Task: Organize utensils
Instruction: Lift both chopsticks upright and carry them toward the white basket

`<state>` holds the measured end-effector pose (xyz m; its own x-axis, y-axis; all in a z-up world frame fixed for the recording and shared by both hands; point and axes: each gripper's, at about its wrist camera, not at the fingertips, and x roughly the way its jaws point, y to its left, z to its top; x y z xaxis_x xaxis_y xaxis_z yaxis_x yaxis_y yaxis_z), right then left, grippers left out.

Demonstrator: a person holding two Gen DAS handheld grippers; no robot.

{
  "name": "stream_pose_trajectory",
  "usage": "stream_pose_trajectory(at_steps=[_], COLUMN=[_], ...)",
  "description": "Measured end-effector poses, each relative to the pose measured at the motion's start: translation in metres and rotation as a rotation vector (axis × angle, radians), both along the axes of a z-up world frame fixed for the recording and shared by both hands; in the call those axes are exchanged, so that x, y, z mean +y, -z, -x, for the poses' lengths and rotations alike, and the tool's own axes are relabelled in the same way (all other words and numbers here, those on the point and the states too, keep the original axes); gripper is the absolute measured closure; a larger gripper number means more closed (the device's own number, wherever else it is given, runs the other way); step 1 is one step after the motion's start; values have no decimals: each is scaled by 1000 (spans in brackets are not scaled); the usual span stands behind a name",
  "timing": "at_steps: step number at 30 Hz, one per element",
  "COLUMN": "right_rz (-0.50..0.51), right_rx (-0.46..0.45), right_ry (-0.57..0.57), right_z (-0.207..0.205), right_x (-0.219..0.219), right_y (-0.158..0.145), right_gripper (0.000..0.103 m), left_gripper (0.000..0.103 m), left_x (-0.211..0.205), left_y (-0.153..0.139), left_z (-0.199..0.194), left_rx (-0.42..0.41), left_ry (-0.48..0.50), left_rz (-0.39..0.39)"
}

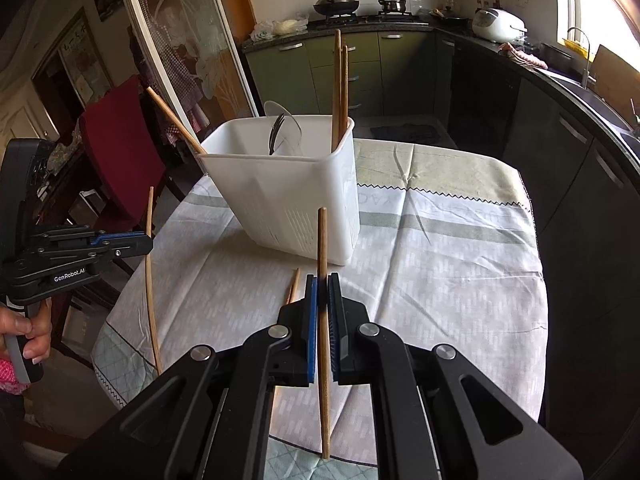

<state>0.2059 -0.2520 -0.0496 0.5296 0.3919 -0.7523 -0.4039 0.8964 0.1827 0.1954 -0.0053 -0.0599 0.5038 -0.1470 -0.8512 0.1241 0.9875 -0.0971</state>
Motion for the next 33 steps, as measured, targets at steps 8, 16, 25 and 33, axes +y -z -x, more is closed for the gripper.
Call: stream_pose_trajectory(at_steps=[8,16,25,33], right_rz=[-20,-15,-4,-8], right_rx=[-51,-81,-90,-86], right_ry=[11,11,7,-1], right_z=[15,26,31,33], right_x=[-11,-14,-15,-17], right_y=[-19,-28,-30,-31], right_gripper=[97,97,97,97], left_gripper=[97,97,97,97], left_x=[6,6,4,2], left_y=[-28,-37,-46,-47], left_z=[25,39,47,47], left_rx=[-70,-95,-128,-125], left_ry=[9,24,39,46], left_rz=[13,21,8,8])
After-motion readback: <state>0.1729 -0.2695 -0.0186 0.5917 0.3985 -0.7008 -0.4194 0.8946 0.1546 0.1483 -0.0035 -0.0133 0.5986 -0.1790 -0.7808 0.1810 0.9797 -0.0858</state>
